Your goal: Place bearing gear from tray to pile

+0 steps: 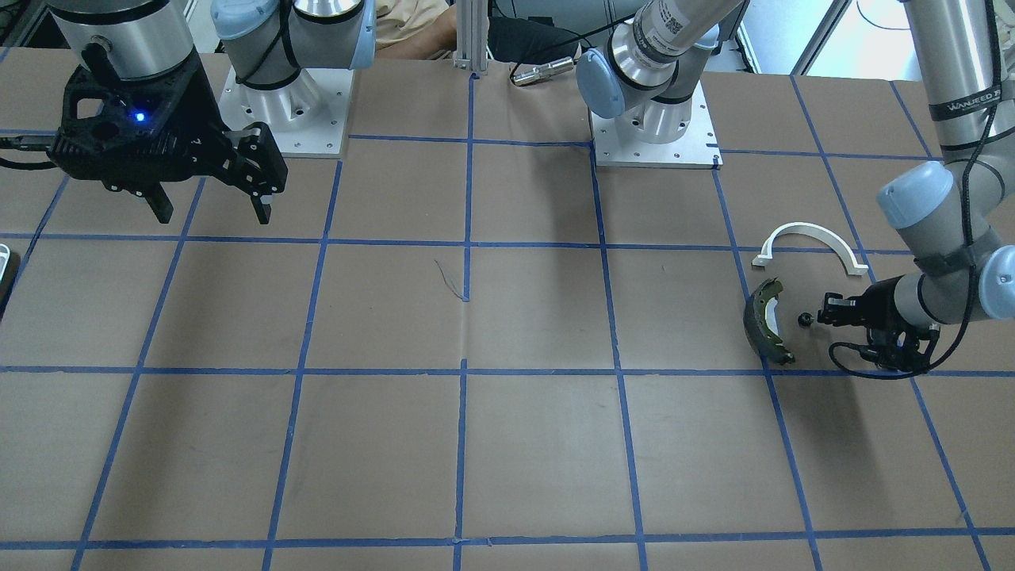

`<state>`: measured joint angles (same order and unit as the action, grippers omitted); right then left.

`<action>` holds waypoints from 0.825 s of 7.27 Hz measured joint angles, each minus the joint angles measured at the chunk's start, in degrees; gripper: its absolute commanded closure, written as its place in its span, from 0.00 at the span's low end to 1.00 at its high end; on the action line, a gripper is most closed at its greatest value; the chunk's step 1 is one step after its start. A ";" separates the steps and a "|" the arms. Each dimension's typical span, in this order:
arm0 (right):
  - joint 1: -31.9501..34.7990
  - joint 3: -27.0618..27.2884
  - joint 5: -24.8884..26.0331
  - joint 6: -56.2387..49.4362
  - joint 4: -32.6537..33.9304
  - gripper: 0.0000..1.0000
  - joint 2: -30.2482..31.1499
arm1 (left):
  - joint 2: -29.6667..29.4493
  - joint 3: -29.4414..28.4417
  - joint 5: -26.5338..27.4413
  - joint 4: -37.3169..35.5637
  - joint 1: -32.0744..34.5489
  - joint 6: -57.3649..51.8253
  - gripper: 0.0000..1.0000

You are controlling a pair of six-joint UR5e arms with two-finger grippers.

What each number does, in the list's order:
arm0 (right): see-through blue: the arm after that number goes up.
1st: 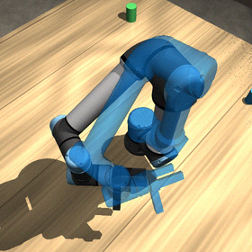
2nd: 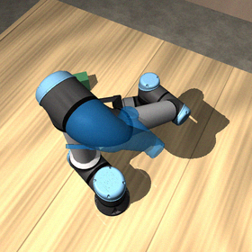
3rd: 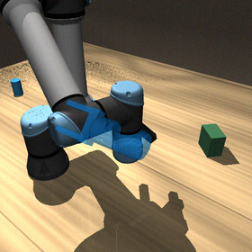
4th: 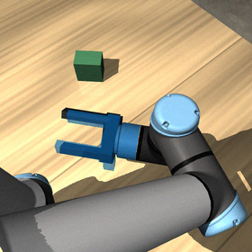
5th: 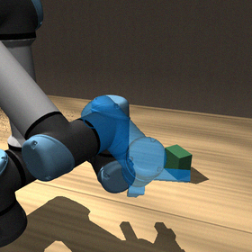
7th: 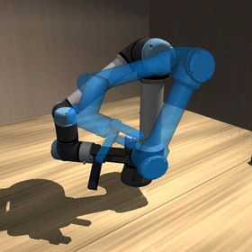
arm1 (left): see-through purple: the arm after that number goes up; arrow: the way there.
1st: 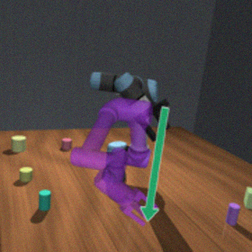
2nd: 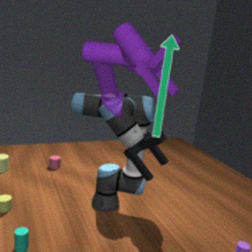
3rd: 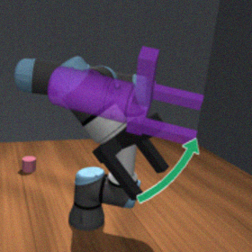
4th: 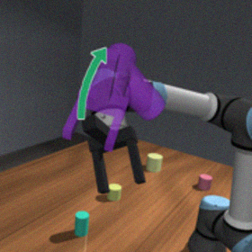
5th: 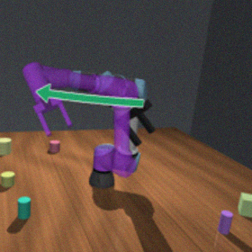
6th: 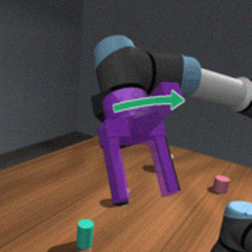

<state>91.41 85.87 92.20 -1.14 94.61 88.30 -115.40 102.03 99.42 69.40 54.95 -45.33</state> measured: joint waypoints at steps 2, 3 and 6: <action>0.00 0.01 0.00 0.00 0.04 0.00 -0.06 | -0.07 0.07 0.18 0.09 -0.51 0.08 0.83; 0.00 0.14 0.00 0.00 0.04 0.00 -0.05 | -0.07 0.35 0.19 0.07 -0.58 0.17 0.77; 0.00 0.41 0.00 0.00 0.01 0.00 0.06 | 0.12 1.64 0.03 -0.12 -0.63 0.31 0.29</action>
<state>91.41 86.28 92.20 -1.14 94.62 88.36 -115.28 103.68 99.44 69.28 54.32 -45.02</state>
